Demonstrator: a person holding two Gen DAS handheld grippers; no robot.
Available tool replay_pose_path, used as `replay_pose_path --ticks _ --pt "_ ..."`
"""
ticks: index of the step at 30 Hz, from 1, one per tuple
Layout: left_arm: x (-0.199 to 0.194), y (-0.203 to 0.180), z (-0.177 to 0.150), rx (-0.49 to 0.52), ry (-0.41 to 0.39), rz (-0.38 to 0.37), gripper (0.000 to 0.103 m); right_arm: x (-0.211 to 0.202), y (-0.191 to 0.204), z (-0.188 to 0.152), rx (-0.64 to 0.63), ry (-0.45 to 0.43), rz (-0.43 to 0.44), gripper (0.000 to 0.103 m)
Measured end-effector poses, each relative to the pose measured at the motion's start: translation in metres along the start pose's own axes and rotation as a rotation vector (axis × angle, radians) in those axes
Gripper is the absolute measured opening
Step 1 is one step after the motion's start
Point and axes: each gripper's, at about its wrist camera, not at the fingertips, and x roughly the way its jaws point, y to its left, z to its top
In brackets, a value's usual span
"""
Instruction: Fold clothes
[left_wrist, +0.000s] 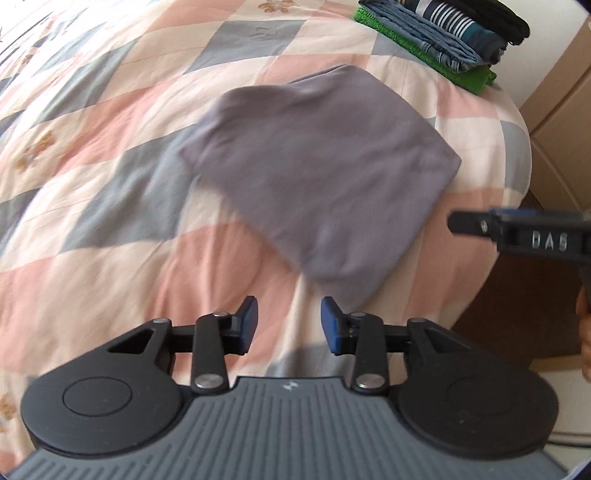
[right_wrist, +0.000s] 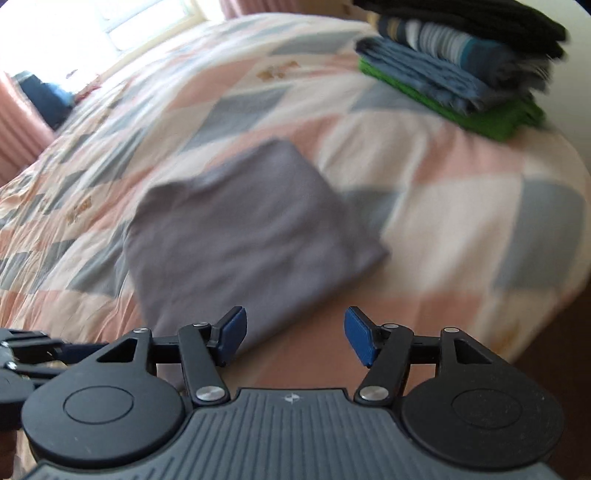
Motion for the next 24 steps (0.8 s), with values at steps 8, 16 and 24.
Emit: replay_pose_path --ticks 8,16,24 --pt "-0.082 0.021 -0.029 0.024 -0.049 0.037 0.04 -0.068 0.053 -0.031 0.121 -0.013 0.0 0.073" --pt "-0.136 0.03 -0.057 0.054 -0.085 0.038 0.043 -0.123 0.097 -0.04 0.102 -0.036 -0.096 0.089" --pt "-0.167 0.029 -0.073 0.086 -0.107 0.051 0.047 -0.158 0.117 -0.058 0.087 -0.058 -0.133 0.097"
